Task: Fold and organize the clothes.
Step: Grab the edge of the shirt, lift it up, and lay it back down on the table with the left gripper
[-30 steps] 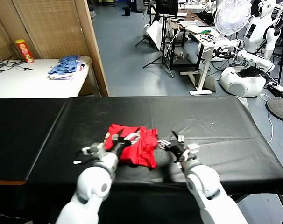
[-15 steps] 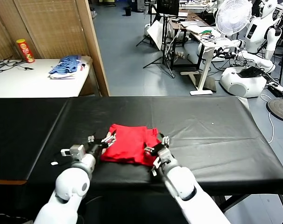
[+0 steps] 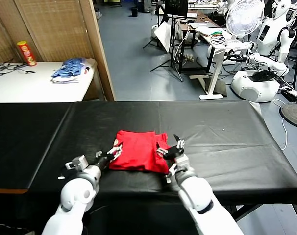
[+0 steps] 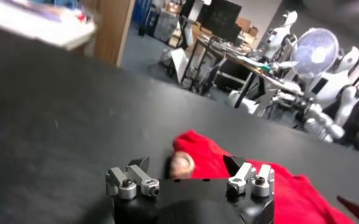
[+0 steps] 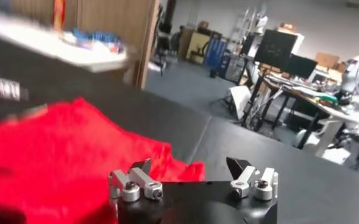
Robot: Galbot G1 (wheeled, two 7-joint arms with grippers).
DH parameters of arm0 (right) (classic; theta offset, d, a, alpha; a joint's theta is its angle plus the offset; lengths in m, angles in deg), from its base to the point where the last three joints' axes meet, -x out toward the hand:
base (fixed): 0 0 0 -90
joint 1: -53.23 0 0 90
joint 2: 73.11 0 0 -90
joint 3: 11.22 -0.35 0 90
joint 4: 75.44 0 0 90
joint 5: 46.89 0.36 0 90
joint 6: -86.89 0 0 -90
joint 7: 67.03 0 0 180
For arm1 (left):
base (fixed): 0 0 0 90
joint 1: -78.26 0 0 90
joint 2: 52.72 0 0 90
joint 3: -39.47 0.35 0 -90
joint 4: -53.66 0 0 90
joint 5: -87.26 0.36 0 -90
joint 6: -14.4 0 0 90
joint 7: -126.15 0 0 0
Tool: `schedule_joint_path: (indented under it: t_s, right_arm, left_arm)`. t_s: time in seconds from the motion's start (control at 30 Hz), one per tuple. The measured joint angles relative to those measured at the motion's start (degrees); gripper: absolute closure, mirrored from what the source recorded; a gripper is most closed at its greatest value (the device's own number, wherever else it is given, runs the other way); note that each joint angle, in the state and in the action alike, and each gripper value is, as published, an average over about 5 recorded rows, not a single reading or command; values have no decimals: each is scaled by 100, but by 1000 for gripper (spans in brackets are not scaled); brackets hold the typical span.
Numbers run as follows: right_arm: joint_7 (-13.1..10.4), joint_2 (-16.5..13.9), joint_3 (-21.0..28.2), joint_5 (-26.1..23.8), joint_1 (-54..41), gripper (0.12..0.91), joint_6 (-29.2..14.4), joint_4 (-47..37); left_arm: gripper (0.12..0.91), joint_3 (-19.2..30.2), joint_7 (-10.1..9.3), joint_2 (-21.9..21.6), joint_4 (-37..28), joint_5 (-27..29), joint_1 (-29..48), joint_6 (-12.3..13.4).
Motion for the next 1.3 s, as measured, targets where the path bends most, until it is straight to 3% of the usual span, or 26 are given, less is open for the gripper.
schedule_joint_path:
  t_s: [0.2, 0.3, 0.47, 0.6, 0.67, 0.97, 1.17, 1.3]
  right_arm:
    - [24, -40, -227, 250, 106, 227, -37, 290]
    - [27, -12, -267, 268, 131, 227, -46, 327]
    - [27, 44, -312, 264, 151, 227, -51, 353]
    - [-13, 87, -379, 147, 208, 227, 20, 386]
    - [-94, 112, -429, 15, 257, 227, 156, 412]
    - [-360, 153, -805, -457, 582, 227, 727, 589]
    - [-363, 126, -1051, -458, 757, 227, 767, 676]
    - [-365, 152, -1074, -456, 766, 227, 772, 682]
  left_arm:
    - [256, -97, -3, 89, -124, -456, -25, 57]
    - [340, -132, -14, 100, -150, -682, -42, 65]
    - [612, -143, -27, 108, -154, -860, -70, 64]
    - [842, -116, -19, 114, -137, -656, -87, 75]
    - [892, -72, -10, 114, -103, -365, -105, 97]
    - [888, 48, -32, -147, 103, 2077, -235, 210]
    - [888, -152, 19, -790, 207, 3740, -369, 352]
    - [888, -407, 59, -1436, 201, 4444, -483, 501]
